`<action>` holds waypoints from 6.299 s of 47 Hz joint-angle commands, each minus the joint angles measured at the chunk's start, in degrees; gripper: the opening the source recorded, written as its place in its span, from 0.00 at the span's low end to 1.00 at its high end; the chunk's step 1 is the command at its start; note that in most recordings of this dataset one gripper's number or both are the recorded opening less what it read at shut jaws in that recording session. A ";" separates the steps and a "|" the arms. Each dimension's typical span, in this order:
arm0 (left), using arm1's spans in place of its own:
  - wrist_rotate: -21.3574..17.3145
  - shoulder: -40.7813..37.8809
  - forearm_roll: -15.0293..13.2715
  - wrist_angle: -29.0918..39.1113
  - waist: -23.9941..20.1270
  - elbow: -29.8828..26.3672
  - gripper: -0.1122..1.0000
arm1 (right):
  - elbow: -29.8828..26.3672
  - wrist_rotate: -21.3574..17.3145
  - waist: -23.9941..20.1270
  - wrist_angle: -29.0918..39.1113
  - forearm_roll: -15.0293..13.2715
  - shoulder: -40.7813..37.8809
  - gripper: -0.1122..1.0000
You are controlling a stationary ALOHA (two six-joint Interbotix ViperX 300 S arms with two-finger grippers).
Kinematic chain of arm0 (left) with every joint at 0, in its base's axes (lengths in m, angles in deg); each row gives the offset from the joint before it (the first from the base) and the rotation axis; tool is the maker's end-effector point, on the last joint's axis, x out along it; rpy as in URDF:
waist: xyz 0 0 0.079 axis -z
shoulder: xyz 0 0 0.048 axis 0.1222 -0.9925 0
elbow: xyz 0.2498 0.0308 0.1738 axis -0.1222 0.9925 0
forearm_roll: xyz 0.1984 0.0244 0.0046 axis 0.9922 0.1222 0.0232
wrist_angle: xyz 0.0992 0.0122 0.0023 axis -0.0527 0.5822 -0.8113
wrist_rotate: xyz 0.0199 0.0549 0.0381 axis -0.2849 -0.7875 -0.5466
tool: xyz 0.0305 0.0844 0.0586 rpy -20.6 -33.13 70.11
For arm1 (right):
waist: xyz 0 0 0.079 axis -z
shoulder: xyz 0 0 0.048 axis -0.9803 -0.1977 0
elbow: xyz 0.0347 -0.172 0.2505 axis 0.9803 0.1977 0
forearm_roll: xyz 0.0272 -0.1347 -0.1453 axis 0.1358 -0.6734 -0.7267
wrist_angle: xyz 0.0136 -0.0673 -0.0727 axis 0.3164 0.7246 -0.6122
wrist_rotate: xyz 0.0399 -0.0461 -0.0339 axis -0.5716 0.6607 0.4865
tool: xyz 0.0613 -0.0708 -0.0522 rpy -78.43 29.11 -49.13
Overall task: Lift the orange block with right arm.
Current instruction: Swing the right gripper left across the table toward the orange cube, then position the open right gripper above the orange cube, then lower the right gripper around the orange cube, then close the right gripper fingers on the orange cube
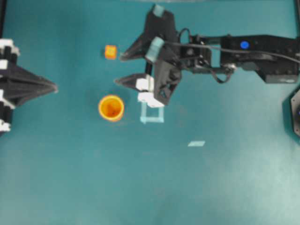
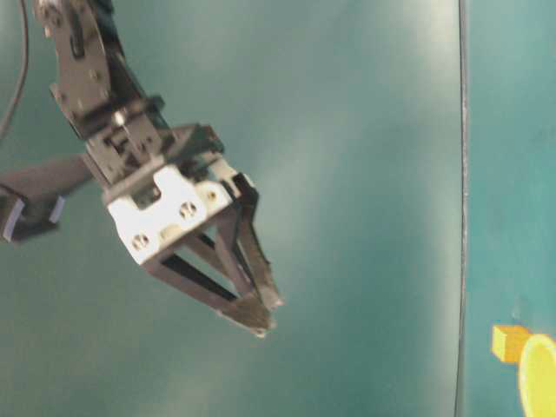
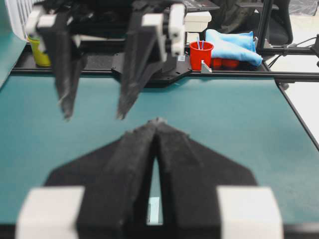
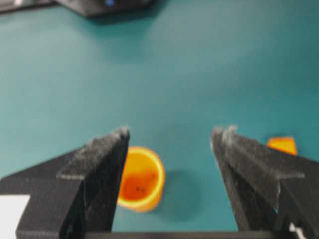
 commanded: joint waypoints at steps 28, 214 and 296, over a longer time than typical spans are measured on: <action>-0.26 -0.53 0.18 -0.26 0.18 -1.76 0.10 | -3.78 -4.13 2.64 3.25 -3.78 -2.81 0.70; -0.53 -0.62 0.35 1.05 0.18 -1.67 0.10 | -21.71 -9.32 8.26 12.48 -8.88 -26.10 0.74; -0.53 -0.53 0.35 1.67 0.09 -1.67 0.10 | -22.24 -9.40 9.76 10.28 -9.05 -32.70 0.71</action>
